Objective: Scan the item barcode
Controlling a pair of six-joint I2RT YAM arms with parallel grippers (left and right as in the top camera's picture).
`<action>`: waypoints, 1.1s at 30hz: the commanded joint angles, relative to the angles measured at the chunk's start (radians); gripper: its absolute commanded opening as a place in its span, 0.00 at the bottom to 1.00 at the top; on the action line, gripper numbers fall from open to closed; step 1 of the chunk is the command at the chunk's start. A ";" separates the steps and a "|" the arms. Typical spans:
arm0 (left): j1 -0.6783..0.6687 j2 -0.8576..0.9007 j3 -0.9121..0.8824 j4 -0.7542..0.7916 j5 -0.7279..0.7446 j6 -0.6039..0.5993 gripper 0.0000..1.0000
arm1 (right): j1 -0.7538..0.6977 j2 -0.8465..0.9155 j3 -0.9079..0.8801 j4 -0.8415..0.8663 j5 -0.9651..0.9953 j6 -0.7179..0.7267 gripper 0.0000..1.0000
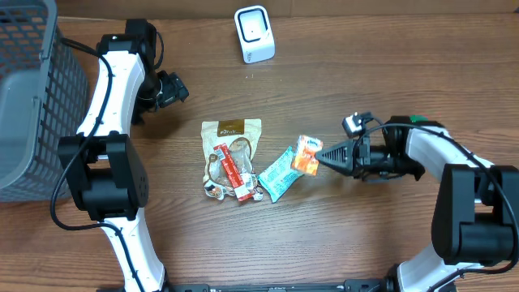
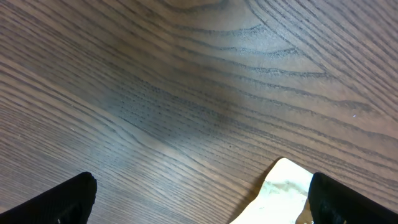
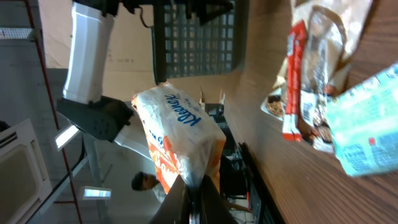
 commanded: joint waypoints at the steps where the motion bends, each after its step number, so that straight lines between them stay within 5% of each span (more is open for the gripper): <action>1: -0.007 -0.015 0.016 0.000 -0.010 0.012 1.00 | -0.003 0.000 0.077 -0.032 -0.049 -0.018 0.04; 7: -0.007 -0.015 0.016 0.000 -0.010 0.012 1.00 | -0.003 0.000 0.141 0.087 -0.048 -0.002 0.04; 11: -0.007 -0.015 0.016 0.000 -0.010 0.012 1.00 | -0.003 0.001 0.141 0.246 -0.048 0.135 0.04; 16: -0.007 -0.015 0.016 0.000 -0.010 0.012 1.00 | -0.003 0.001 0.141 0.438 0.029 0.434 0.04; 23: -0.007 -0.015 0.016 0.000 -0.010 0.012 1.00 | 0.034 0.001 0.141 0.634 0.675 0.921 0.04; 33: -0.007 -0.015 0.016 0.000 -0.010 0.012 1.00 | 0.094 0.001 0.141 1.257 0.377 1.553 0.04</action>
